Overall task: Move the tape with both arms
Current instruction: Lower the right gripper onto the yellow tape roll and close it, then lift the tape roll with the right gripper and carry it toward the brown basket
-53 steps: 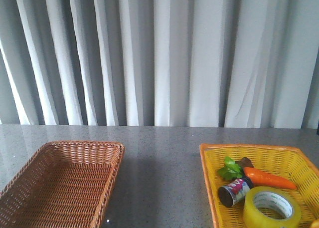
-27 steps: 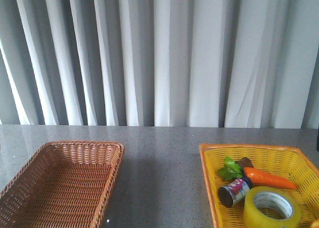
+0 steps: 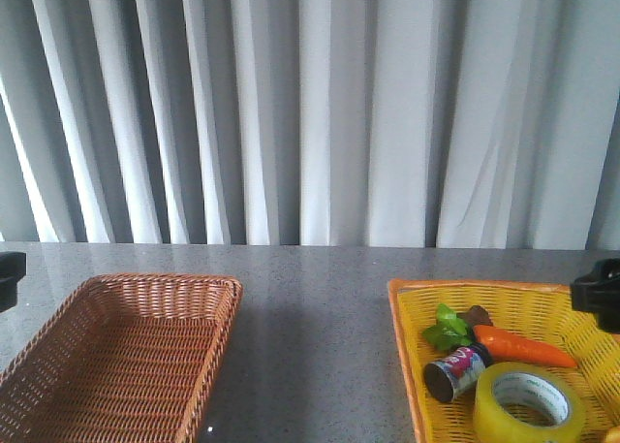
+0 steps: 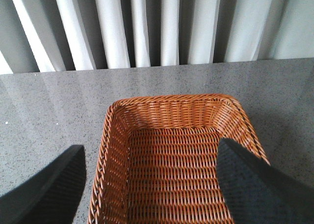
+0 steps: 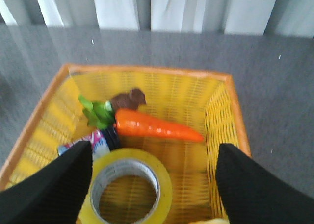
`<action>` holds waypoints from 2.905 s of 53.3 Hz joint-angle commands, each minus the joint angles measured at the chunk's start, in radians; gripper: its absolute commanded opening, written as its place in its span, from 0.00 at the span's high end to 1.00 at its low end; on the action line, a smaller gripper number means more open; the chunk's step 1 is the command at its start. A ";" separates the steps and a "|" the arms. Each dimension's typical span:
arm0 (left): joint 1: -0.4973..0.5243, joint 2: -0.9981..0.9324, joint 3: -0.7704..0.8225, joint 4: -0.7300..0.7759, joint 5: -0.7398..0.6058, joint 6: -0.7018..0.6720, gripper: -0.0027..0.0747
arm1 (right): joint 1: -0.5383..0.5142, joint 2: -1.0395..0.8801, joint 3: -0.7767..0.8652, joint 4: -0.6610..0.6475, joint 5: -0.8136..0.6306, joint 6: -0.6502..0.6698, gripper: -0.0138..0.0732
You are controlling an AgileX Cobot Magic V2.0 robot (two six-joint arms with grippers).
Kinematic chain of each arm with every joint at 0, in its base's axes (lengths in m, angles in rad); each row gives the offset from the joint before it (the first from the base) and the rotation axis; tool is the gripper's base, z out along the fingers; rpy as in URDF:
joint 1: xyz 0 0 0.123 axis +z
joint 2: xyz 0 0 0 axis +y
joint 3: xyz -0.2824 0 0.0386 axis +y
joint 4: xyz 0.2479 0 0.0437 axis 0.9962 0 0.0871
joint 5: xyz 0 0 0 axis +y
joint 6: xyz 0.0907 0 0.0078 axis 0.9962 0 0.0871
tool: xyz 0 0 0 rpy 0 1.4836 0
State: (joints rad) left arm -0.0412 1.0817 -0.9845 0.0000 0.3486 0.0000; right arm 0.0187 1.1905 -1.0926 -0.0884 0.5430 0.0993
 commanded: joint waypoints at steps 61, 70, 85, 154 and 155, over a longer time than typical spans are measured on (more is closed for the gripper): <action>-0.001 0.017 -0.035 0.000 0.060 -0.009 0.30 | -0.007 0.619 -0.379 -0.041 0.425 -0.051 0.31; -0.001 0.017 -0.035 0.000 0.066 -0.009 0.30 | -0.007 0.626 -0.379 -0.044 0.403 -0.051 0.38; -0.001 0.017 -0.035 0.000 0.075 -0.009 0.30 | -0.008 0.627 -0.379 -0.049 0.393 -0.049 0.68; -0.001 0.017 -0.035 0.000 0.066 -0.009 0.30 | 0.334 0.613 -0.868 0.136 0.559 -0.206 0.73; -0.001 0.017 -0.035 0.000 0.066 -0.009 0.30 | 0.354 0.629 -0.882 0.118 0.562 -0.199 0.72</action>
State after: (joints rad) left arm -0.0412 1.1152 -0.9845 0.0000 0.4899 0.0000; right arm 0.3020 1.8083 -1.9008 0.0787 1.1547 -0.1172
